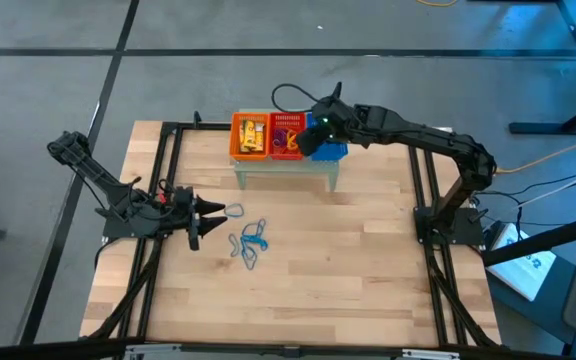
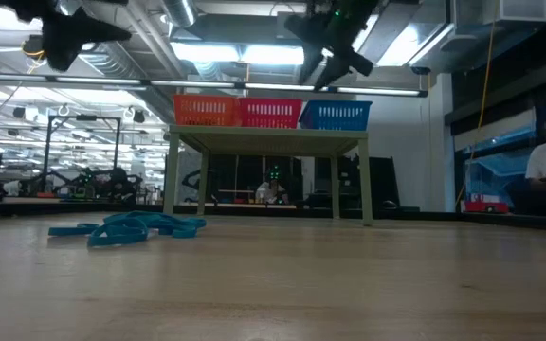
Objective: Pick & Place Office Desk Supplies
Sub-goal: Put the blue rubber band into the blue bin on the shelf
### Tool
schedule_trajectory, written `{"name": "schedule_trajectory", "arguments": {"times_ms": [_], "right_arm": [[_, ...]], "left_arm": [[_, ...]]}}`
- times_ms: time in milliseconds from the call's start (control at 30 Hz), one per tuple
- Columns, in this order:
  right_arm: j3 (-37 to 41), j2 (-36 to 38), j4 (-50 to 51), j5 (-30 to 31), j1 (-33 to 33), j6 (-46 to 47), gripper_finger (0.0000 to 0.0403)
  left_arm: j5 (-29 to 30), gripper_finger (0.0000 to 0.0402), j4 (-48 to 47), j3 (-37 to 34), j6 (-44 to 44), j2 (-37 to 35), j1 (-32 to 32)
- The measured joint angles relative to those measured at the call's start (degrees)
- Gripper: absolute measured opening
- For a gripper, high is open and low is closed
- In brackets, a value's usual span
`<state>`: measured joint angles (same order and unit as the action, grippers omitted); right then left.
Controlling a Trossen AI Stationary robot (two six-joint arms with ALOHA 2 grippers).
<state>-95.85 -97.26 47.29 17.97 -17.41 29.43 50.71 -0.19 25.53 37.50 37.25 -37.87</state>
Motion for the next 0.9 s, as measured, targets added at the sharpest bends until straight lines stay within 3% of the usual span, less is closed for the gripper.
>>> {"name": "schedule_trajectory", "arguments": {"times_ms": [200,433,600,900], "right_arm": [[0.00,1.67,-7.57,0.79,4.14,3.35,0.0173],[-0.02,5.97,-13.12,1.12,9.07,7.52,0.0172],[0.00,10.31,-18.42,4.94,13.48,7.62,0.0172],[-0.02,19.99,-24.16,14.81,20.17,-3.04,0.0172]], "left_arm": [[-3.57,0.0201,-0.71,7.47,-10.92,0.16,3.41],[-15.56,0.0201,-21.69,16.56,-9.75,0.64,9.53],[-24.12,0.0201,-37.40,20.86,-8.26,3.71,14.52],[-38.98,0.0201,-40.15,21.06,-17.38,12.27,25.36]]}}
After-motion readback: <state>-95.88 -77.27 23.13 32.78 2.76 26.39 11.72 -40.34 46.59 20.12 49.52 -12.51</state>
